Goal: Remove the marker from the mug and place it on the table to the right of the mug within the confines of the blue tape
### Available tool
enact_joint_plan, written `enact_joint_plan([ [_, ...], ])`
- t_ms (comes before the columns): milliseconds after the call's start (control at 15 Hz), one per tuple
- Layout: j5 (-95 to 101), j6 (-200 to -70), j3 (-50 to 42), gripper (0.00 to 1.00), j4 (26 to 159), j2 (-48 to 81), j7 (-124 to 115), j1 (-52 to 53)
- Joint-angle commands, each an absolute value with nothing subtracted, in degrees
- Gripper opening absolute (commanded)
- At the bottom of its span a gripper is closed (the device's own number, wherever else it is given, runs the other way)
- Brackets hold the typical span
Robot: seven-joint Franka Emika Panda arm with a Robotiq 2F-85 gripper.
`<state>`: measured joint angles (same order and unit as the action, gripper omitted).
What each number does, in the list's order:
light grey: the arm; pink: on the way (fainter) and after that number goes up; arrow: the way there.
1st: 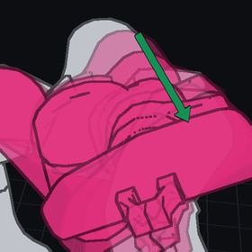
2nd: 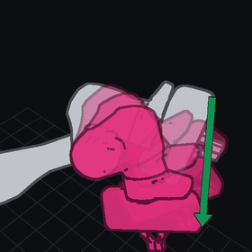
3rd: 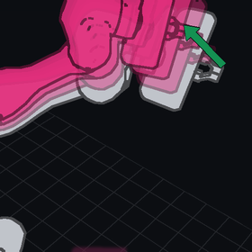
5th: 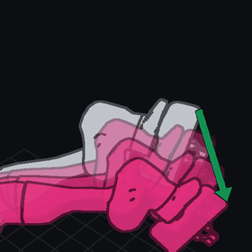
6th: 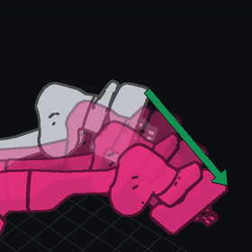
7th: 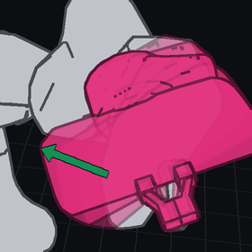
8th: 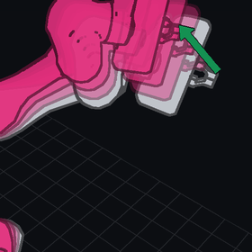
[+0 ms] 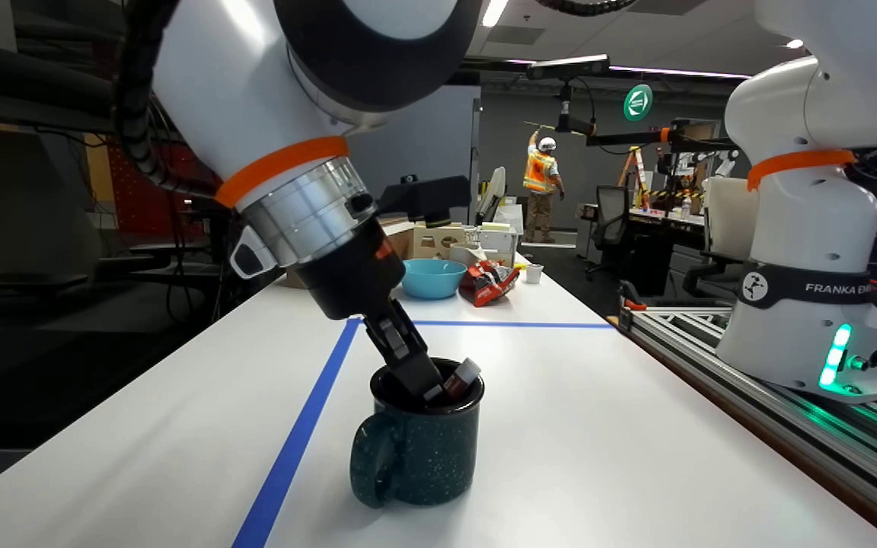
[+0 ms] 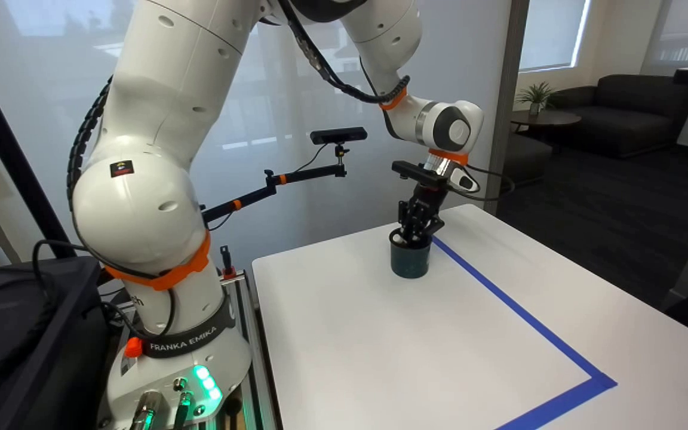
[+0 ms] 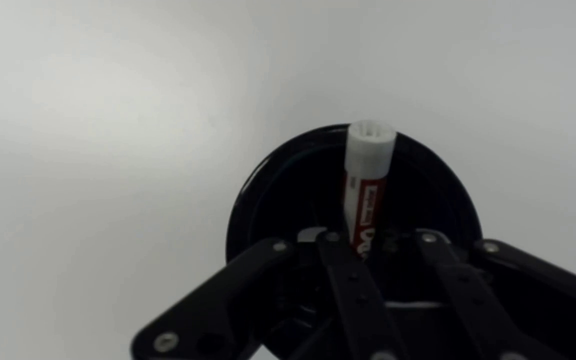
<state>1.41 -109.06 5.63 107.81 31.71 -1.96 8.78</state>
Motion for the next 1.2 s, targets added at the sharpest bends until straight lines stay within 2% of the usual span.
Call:
enact_joint_plan([
  [0, 2.3, -109.4, 5.6, 0.06, 107.2, 32.4, -1.5, 9.1],
  [67, 2.3, -109.3, 5.5, 0.02, 107.4, 31.8, -1.6, 9.0],
  [133, 2.2, -108.9, 5.5, 0.05, 107.6, 31.3, -1.8, 9.0],
  [800, 4.7, -98.2, 3.6, 0.05, 116.4, 12.4, -5.6, 8.2],
  [1133, 12.4, -101.4, 0.8, 0.05, 125.9, 3.3, -7.4, 4.8],
])
